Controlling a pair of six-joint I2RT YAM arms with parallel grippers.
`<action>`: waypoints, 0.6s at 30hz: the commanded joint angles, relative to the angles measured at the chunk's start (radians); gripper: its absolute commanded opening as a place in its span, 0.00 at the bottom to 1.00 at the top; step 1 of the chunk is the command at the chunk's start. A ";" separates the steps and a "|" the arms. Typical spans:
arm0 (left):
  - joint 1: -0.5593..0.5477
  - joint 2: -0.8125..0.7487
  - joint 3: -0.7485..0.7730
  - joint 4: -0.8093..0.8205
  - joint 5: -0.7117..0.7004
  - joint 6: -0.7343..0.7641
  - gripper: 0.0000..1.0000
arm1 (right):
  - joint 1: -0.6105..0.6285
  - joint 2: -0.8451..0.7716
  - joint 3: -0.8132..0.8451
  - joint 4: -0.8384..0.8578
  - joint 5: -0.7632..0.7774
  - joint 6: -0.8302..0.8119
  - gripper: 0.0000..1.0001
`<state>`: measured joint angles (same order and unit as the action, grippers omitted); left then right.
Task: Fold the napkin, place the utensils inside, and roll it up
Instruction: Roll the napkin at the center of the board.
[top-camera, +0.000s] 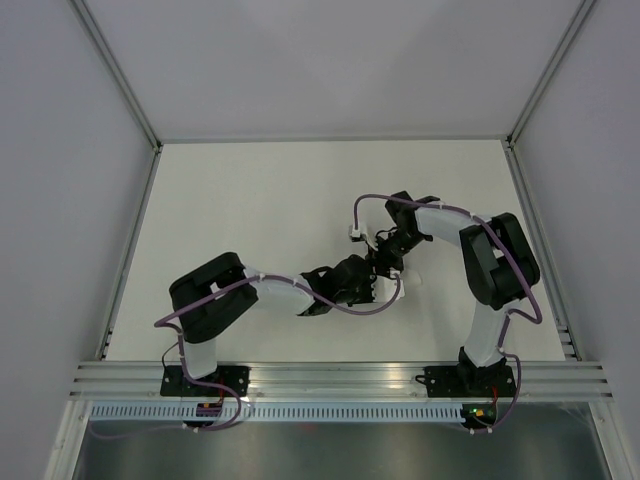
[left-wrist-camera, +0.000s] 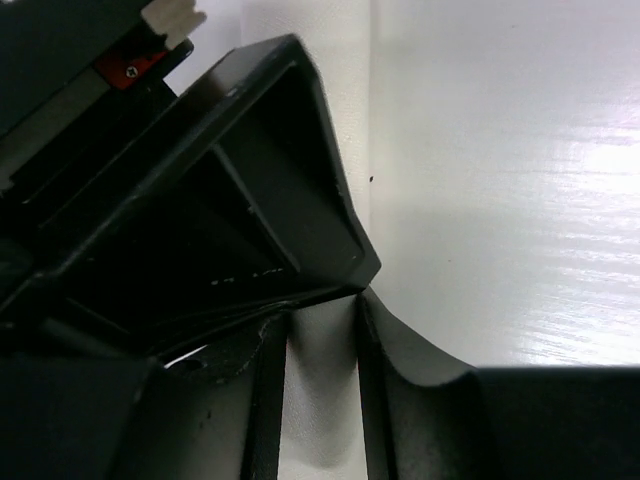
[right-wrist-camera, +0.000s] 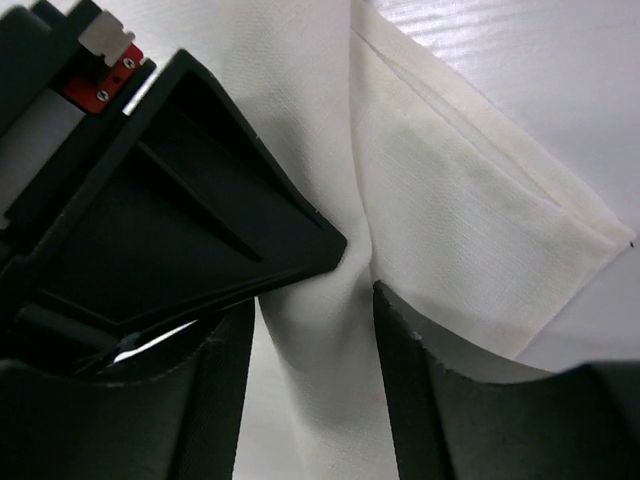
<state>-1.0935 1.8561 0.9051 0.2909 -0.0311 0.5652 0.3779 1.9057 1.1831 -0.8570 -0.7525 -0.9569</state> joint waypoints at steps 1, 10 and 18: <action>0.007 0.063 -0.005 -0.185 0.152 -0.128 0.02 | 0.003 -0.028 -0.040 0.018 0.104 0.000 0.59; 0.033 0.066 0.031 -0.268 0.240 -0.197 0.02 | -0.065 -0.177 -0.059 0.079 0.127 0.090 0.64; 0.092 0.081 0.086 -0.361 0.379 -0.283 0.02 | -0.207 -0.313 -0.073 0.170 0.122 0.179 0.65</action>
<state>-1.0138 1.8717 1.0031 0.1459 0.2005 0.3977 0.2199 1.6592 1.1179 -0.7494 -0.6266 -0.8330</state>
